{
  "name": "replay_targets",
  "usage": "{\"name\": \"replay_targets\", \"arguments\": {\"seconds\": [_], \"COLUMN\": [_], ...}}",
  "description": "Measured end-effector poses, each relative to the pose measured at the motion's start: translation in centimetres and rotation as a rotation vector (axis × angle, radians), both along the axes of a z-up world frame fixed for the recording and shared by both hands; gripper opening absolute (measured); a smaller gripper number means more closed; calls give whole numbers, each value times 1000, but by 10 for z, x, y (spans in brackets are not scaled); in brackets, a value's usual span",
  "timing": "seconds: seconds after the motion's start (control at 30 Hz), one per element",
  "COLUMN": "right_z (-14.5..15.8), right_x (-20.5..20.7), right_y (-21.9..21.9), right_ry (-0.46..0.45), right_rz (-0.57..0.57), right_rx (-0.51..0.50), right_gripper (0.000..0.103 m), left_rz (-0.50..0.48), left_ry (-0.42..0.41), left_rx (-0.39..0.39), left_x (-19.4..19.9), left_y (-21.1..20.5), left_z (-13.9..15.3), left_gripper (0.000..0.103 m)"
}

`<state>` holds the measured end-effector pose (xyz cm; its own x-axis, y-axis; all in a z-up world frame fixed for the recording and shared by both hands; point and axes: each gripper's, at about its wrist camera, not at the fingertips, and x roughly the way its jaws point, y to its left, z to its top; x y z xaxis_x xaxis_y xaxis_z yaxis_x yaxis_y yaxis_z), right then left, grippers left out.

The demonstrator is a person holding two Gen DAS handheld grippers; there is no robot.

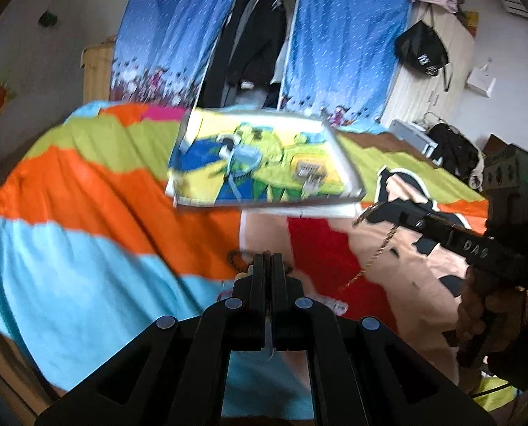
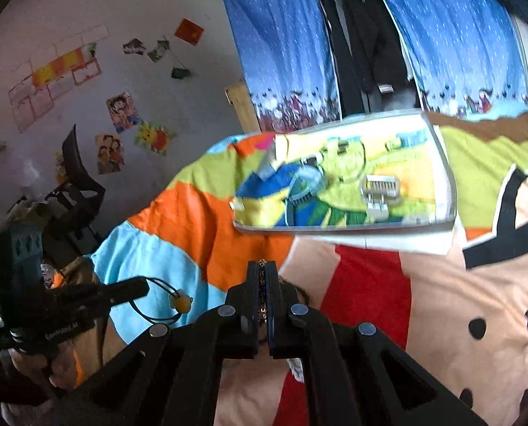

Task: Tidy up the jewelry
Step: 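Carry the gold chain into the tray and open the right tool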

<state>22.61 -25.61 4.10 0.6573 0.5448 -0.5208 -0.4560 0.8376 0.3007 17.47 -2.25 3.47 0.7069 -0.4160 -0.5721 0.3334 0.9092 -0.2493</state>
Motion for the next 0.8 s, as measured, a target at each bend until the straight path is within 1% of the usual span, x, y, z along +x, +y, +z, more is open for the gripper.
{"name": "replay_targets", "arguments": {"seconds": [0.17,0.23,0.33,0.47,0.57,0.67,0.8], "right_z": [23,34,50,62,63,56,34], "right_x": [16,30,51,88,117,141,168], "right_y": [2,4,5,3,-3,-15,-38], "right_ry": [-55,-72,-105,-127,-129,-122,-85], "right_rz": [19,30,41,43,20,-21,-88], "right_rx": [-6,-15,-46,-86,-103,-117,-140], "right_gripper": [3,3,3,3,3,3,3], "left_rz": [-49,-64,-74,-67,-62,-72,-96], "left_ry": [-45,-58,-64,-38,-11,19,58], "left_rx": [16,21,7,-56,-89,-108,-120], "left_x": [25,41,69,120,160,195,230], "left_y": [-8,-13,-20,-25,-34,-47,-70], "left_z": [30,39,49,56,53,43,20], "left_gripper": [0,0,0,0,0,0,0]}}
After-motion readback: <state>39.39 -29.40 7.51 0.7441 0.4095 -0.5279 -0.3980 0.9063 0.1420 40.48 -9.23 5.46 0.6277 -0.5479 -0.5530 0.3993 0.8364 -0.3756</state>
